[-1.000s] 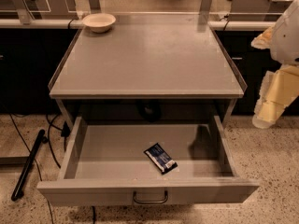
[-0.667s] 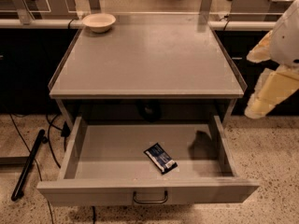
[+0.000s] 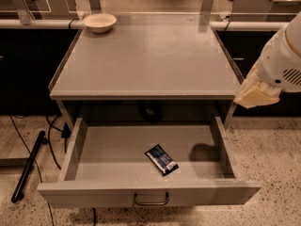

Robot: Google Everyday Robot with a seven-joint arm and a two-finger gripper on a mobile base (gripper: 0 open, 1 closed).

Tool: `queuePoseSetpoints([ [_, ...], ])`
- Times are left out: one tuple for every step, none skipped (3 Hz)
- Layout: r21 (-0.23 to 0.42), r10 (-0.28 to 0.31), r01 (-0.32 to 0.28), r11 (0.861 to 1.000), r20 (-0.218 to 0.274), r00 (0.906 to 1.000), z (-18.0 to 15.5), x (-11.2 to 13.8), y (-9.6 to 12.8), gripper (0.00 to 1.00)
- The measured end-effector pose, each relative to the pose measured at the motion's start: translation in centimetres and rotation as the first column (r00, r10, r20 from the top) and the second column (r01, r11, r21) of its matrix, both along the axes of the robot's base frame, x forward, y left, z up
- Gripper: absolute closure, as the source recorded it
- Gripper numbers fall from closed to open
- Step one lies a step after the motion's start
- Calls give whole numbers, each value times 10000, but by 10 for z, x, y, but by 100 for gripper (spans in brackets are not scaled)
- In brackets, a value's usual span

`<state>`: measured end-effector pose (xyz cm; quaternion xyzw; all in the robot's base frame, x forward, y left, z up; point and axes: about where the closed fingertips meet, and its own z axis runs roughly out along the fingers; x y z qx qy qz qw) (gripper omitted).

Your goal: Pick rxbar blueberry from top drawer and place on counter

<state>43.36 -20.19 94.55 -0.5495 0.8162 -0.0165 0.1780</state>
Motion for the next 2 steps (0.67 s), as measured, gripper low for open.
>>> queuePoseSetpoints([
  [703, -296, 312, 9970, -235, 9993, -21, 0, 7, 96],
  [1451, -391, 460, 9884, -499, 9980, -36, 0, 12, 100],
])
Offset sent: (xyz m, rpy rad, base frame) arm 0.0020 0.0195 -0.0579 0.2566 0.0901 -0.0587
